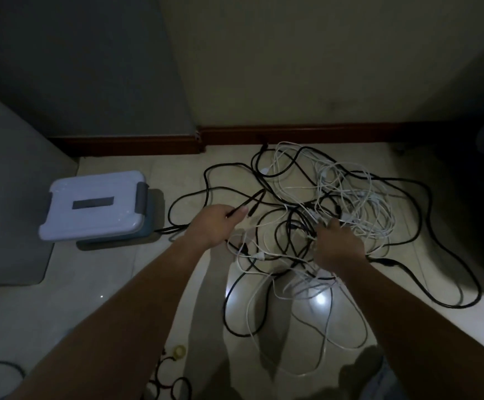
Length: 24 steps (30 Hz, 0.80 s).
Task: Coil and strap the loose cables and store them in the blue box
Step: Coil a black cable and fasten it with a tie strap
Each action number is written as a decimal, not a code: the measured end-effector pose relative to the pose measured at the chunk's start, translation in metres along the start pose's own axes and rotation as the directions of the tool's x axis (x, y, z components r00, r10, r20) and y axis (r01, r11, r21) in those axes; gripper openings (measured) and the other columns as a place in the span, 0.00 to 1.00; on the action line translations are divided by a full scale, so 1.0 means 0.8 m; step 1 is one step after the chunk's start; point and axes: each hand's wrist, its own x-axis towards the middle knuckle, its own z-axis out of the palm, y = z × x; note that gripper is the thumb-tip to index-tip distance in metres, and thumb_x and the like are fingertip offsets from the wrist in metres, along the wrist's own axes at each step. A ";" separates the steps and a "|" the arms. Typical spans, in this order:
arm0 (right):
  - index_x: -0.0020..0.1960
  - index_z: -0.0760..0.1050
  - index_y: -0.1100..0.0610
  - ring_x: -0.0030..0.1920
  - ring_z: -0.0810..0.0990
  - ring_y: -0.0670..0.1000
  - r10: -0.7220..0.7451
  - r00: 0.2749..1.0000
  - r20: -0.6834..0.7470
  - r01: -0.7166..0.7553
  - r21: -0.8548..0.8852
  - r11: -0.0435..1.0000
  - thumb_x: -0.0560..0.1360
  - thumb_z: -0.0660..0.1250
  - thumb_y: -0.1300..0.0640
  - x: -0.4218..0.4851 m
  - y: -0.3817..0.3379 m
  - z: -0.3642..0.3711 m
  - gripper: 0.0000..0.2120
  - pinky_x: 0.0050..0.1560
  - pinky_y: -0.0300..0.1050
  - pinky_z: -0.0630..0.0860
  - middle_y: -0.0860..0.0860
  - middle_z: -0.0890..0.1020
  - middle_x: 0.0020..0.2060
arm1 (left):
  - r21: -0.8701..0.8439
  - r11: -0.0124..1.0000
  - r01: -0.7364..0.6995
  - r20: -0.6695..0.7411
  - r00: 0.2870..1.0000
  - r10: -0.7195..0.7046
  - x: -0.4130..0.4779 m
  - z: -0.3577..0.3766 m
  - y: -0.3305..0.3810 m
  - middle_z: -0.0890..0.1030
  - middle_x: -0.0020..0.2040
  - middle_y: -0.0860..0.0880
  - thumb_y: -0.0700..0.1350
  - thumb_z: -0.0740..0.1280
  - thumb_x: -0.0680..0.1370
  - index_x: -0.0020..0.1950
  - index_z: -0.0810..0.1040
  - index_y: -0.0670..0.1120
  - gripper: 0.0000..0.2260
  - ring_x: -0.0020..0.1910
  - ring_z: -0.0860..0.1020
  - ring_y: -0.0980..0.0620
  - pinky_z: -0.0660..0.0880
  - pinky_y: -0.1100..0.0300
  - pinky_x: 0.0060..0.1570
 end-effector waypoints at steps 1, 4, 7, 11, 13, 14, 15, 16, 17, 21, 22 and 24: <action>0.72 0.64 0.54 0.66 0.71 0.64 -0.005 0.999 -0.053 0.011 0.107 0.994 0.75 0.67 0.48 0.000 -0.013 -0.009 0.28 0.60 0.59 0.75 0.59 0.68 0.68 | -0.020 1.000 -0.007 -0.004 1.000 0.007 -0.004 -0.005 0.005 0.67 0.26 0.52 0.69 0.57 0.79 0.29 0.64 0.50 0.27 0.25 0.67 0.55 0.63 0.58 0.32; 0.78 0.59 0.54 0.68 0.70 0.64 -0.035 0.997 -0.066 0.066 0.571 0.818 0.76 0.67 0.49 -0.003 -0.055 -0.044 0.34 0.65 0.53 0.72 0.61 0.66 0.71 | -0.062 0.997 -0.050 -0.025 0.999 0.049 -0.023 -0.025 0.023 0.64 0.26 0.51 0.73 0.55 0.76 0.29 0.61 0.49 0.30 0.23 0.63 0.56 0.62 0.56 0.32; 0.79 0.60 0.48 0.56 0.77 0.53 -0.141 0.990 -0.029 0.100 0.843 0.529 0.78 0.66 0.54 -0.019 -0.087 -0.078 0.30 0.50 0.44 0.75 0.47 0.72 0.64 | -0.141 0.986 -0.086 -0.038 0.996 0.081 -0.047 -0.044 0.044 0.63 0.26 0.52 0.77 0.54 0.71 0.27 0.61 0.50 0.31 0.24 0.63 0.55 0.61 0.55 0.32; 0.52 0.81 0.58 0.40 0.79 0.53 -0.149 0.984 -0.098 0.162 0.845 0.510 0.81 0.63 0.52 -0.046 -0.098 -0.110 0.11 0.38 0.45 0.69 0.49 0.81 0.39 | -0.282 0.954 -0.098 -0.115 0.991 0.068 -0.083 -0.077 0.077 0.63 0.24 0.53 0.75 0.59 0.69 0.26 0.64 0.50 0.29 0.25 0.64 0.53 0.62 0.55 0.34; 0.39 0.79 0.58 0.38 0.81 0.53 -0.157 0.987 -0.028 0.090 0.911 0.403 0.81 0.64 0.48 -0.068 -0.092 -0.130 0.18 0.36 0.44 0.69 0.51 0.84 0.34 | -0.401 0.911 -0.101 -0.181 0.983 0.030 -0.103 -0.100 0.093 0.63 0.26 0.53 0.73 0.62 0.67 0.26 0.64 0.51 0.27 0.27 0.63 0.53 0.62 0.57 0.34; 0.37 0.77 0.56 0.38 0.83 0.54 -0.187 0.982 0.021 0.044 0.941 0.337 0.80 0.64 0.44 -0.077 -0.088 -0.139 0.20 0.37 0.44 0.71 0.53 0.85 0.35 | -0.447 0.889 -0.100 -0.209 0.978 0.005 -0.110 -0.110 0.099 0.63 0.27 0.51 0.72 0.63 0.67 0.27 0.64 0.51 0.26 0.29 0.63 0.52 0.62 0.57 0.35; 0.36 0.75 0.55 0.39 0.85 0.55 -0.229 0.972 0.048 0.018 0.960 0.281 0.79 0.65 0.41 -0.091 -0.084 -0.149 0.21 0.38 0.45 0.74 0.54 0.85 0.35 | -0.475 0.874 -0.104 -0.238 0.971 -0.014 -0.121 -0.123 0.105 0.63 0.28 0.50 0.70 0.64 0.69 0.27 0.63 0.51 0.25 0.29 0.62 0.52 0.61 0.56 0.37; 0.34 0.74 0.54 0.39 0.85 0.56 -0.257 0.965 0.058 0.000 0.975 0.221 0.78 0.66 0.39 -0.105 -0.082 -0.159 0.22 0.37 0.45 0.77 0.55 0.84 0.34 | -0.477 0.873 -0.104 -0.256 0.966 -0.025 -0.133 -0.134 0.112 0.64 0.28 0.50 0.68 0.64 0.72 0.27 0.63 0.51 0.25 0.29 0.62 0.52 0.61 0.55 0.37; 0.33 0.72 0.54 0.37 0.85 0.58 -0.276 0.959 0.063 -0.020 0.987 0.157 0.78 0.66 0.38 -0.117 -0.081 -0.168 0.23 0.34 0.44 0.78 0.55 0.81 0.30 | -0.469 0.877 -0.105 -0.267 0.963 -0.028 -0.141 -0.142 0.115 0.65 0.27 0.51 0.65 0.64 0.75 0.27 0.64 0.51 0.25 0.28 0.63 0.53 0.61 0.55 0.36; 0.30 0.64 0.49 0.23 0.62 0.50 -0.288 0.957 0.024 -0.032 0.999 -0.021 0.80 0.64 0.41 -0.163 -0.097 -0.214 0.23 0.26 0.40 0.66 0.49 0.60 0.26 | -0.323 0.945 -0.047 -0.276 0.960 -0.046 -0.167 -0.166 0.134 0.77 0.35 0.49 0.52 0.60 0.83 0.37 0.77 0.47 0.18 0.39 0.75 0.48 0.67 0.56 0.39; 0.32 0.64 0.50 0.23 0.59 0.49 -0.283 0.959 0.021 -0.044 0.996 -0.076 0.80 0.62 0.41 -0.175 -0.104 -0.227 0.22 0.25 0.39 0.62 0.48 0.59 0.26 | -0.285 0.958 -0.030 -0.296 0.953 -0.059 -0.174 -0.171 0.140 0.79 0.41 0.47 0.50 0.60 0.83 0.43 0.79 0.46 0.14 0.42 0.76 0.47 0.69 0.56 0.41; 0.36 0.67 0.52 0.24 0.57 0.48 -0.269 0.963 -0.015 -0.026 0.988 -0.149 0.82 0.57 0.44 -0.199 -0.117 -0.251 0.19 0.27 0.39 0.57 0.48 0.61 0.25 | -0.201 0.980 0.008 -0.400 0.912 -0.090 -0.193 -0.182 0.157 0.80 0.49 0.45 0.49 0.62 0.82 0.50 0.78 0.43 0.10 0.49 0.77 0.45 0.72 0.55 0.46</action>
